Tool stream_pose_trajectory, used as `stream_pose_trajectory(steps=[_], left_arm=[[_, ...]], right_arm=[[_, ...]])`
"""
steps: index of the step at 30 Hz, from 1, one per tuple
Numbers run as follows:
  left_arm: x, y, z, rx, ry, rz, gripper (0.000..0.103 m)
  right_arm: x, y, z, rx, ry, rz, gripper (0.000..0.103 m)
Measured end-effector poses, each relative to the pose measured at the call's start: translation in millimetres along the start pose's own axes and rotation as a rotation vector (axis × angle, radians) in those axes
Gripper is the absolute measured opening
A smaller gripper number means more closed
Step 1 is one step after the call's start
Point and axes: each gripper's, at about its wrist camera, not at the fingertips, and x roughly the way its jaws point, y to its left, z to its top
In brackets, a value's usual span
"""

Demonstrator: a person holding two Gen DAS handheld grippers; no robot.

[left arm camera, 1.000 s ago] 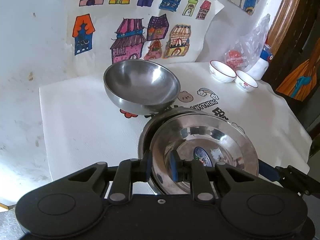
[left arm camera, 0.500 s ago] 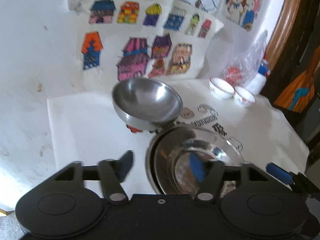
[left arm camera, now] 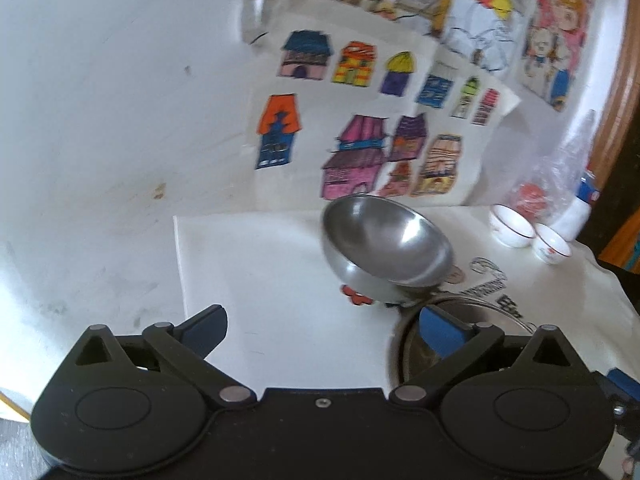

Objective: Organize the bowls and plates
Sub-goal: 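Move both tools to the steel bowl and close them on its rim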

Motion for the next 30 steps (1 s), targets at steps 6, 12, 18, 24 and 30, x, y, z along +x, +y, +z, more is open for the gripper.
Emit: stream_pose_trajectory(steps=[6, 12, 18, 24, 30], left_arm=[[20.3, 13.6, 8.9, -0.043, 0.016, 0.025, 0.102], [42.4, 19.7, 28.8, -0.097, 0.002, 0.01, 0.102], [66.3, 17.5, 45.0, -0.104, 0.0, 0.013, 0.102], [87.6, 17.8, 51.2, -0.145, 0.009, 0.033, 0.102], [104.3, 15.5, 51.3, -0.167, 0.034, 0.022, 0.102]], right_arm=[[29.0, 1.4, 33.5, -0.017, 0.015, 0.014, 0.103], [70.5, 13.8, 63.3, -0.087, 0.056, -0.046, 0.103], [106.7, 34.4, 72.7, -0.153, 0.088, -0.052, 0.103], [148.5, 55.9, 69.9, -0.229, 0.199, -0.07, 0.103], [170.2, 61.9, 62.6, -0.262, 0.252, -0.07, 0.103]])
